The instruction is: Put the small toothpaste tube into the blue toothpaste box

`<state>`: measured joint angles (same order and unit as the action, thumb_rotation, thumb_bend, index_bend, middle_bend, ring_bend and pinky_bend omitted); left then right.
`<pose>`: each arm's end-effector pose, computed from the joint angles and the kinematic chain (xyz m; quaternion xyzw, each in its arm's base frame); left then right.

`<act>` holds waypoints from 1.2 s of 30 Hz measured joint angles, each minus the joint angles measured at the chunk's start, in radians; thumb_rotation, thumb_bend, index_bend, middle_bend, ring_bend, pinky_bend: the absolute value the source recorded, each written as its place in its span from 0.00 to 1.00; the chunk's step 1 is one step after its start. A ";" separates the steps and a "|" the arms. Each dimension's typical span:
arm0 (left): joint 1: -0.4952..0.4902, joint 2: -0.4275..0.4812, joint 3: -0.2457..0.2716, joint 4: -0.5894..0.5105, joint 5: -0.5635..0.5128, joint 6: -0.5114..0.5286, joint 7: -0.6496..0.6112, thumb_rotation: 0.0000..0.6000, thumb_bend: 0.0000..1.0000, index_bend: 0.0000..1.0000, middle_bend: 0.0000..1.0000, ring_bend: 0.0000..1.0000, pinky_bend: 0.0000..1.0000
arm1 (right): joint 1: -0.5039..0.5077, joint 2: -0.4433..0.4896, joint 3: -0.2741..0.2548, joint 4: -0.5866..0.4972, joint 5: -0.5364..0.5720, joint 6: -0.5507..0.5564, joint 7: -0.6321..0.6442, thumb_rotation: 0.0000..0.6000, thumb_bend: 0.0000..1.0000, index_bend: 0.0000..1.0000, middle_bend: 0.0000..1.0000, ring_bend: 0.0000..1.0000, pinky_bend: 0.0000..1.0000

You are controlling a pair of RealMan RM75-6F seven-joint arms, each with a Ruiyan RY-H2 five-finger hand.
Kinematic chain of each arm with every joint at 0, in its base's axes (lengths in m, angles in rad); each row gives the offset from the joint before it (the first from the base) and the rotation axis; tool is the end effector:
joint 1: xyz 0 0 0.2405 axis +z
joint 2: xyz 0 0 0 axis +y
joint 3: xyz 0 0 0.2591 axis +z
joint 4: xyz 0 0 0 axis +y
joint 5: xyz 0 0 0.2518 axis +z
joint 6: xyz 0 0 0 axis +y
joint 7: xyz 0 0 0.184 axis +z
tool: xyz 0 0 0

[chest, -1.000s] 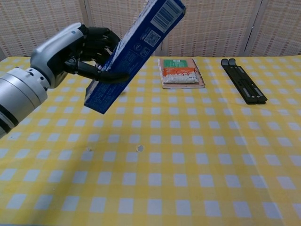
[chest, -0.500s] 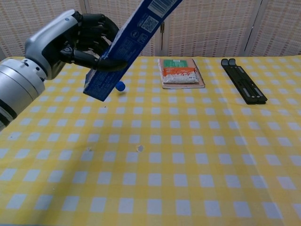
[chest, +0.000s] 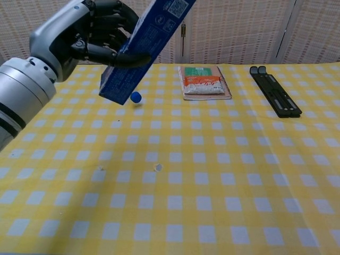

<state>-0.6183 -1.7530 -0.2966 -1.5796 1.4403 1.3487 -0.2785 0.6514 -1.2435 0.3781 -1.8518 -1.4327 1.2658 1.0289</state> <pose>-0.0425 0.3440 -0.0342 -0.4822 -0.4939 -0.6931 0.2079 -0.0383 -0.3724 0.0991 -0.3829 0.5695 -0.7269 0.0246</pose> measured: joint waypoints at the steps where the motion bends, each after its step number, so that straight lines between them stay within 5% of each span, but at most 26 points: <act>1: 0.000 -0.003 -0.004 0.000 0.002 0.008 -0.001 1.00 0.20 0.52 0.70 0.53 0.48 | 0.004 -0.012 0.000 0.008 0.002 -0.002 0.002 1.00 0.27 0.83 0.65 0.58 0.68; 25: 0.005 0.007 -0.030 -0.021 0.011 0.050 -0.019 1.00 0.20 0.52 0.70 0.53 0.48 | 0.055 -0.148 -0.025 0.115 -0.012 -0.034 -0.111 1.00 0.27 0.82 0.63 0.56 0.66; 28: 0.004 0.009 -0.032 -0.020 0.008 0.049 -0.019 1.00 0.20 0.52 0.70 0.53 0.48 | 0.051 -0.146 -0.024 0.116 -0.026 -0.020 -0.105 1.00 0.27 0.68 0.50 0.45 0.59; 35: 0.006 0.013 -0.036 -0.011 0.001 0.050 -0.029 1.00 0.20 0.52 0.70 0.53 0.48 | 0.037 -0.128 -0.028 0.123 -0.068 0.017 -0.096 1.00 0.27 0.06 0.16 0.16 0.33; 36: 0.006 0.013 -0.036 -0.011 0.002 0.051 -0.031 1.00 0.20 0.52 0.70 0.53 0.48 | 0.036 -0.127 -0.029 0.124 -0.068 0.016 -0.098 1.00 0.27 0.03 0.14 0.14 0.31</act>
<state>-0.6126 -1.7396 -0.3329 -1.5906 1.4421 1.3993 -0.3093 0.6879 -1.3707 0.3488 -1.7281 -1.5006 1.2815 0.9305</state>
